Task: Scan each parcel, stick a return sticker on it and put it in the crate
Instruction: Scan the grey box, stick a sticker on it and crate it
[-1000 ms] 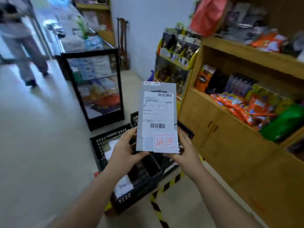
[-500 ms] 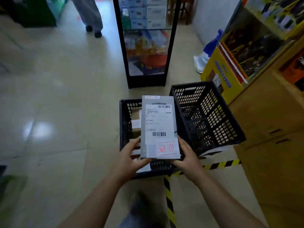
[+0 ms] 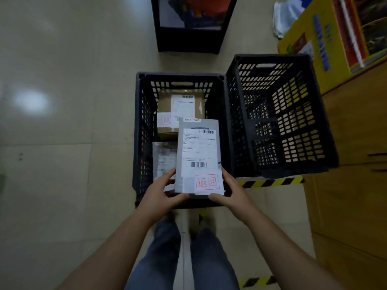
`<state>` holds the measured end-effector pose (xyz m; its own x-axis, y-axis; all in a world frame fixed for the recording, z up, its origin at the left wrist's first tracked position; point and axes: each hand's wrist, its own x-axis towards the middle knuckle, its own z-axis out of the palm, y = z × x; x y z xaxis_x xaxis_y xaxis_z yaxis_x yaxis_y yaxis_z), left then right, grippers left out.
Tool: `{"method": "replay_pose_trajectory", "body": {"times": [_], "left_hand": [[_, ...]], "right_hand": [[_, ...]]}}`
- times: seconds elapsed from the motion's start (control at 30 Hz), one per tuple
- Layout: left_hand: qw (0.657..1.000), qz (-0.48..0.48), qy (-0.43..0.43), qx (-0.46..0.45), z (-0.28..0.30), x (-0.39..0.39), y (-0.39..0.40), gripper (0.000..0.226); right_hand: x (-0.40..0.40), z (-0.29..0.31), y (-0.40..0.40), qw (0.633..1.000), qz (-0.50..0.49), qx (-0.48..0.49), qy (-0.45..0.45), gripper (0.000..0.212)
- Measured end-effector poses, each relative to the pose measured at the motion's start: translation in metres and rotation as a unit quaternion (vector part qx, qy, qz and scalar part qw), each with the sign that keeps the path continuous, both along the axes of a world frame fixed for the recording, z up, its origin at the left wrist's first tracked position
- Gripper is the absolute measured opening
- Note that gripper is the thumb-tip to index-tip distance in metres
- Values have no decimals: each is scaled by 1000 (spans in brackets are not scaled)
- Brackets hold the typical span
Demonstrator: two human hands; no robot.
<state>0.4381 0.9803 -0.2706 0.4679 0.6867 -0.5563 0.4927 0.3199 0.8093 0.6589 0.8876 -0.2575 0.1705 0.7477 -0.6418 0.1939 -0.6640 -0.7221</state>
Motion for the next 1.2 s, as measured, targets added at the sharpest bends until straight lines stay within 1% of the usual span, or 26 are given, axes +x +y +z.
{"method": "replay_pose_trajectory", "body": {"times": [0.23,0.4,0.5,0.6,0.67,0.87,1.0,1.07,1.13,1.2], "left_hand": [[997,38,34,-58,-42,33,-14,73],[995,39,81,-49,-70,46,-25,71],[993,41,100,-53,-87,46,-27,74],[991,31,123,-42,-100,45,-25,76],[990,21,135,-37,-106,46,-21,75],[988,-4,152,-41,-130,49,-6,64],[987,-26,154,-36,-143,47,3,59],[985,-46,166,-30,-149,45,7,59],[982,-62,176,-26,-157,45,9,68],[980,-79,177,-31,-164,46,11,84]], "right_hand": [[33,-56,-2,999,18,-38,14,86],[44,-82,4,997,64,-39,-3,87],[37,-93,9,997,64,-36,-13,85],[28,-102,13,997,59,-31,-39,72],[24,-107,16,995,66,-39,-65,69],[18,-128,30,982,87,-103,-132,77],[12,-144,35,982,66,-120,-133,97],[9,-151,37,978,82,-131,-142,100],[6,-159,38,972,104,-138,-157,99],[7,-166,39,969,117,-147,-160,97]]}}
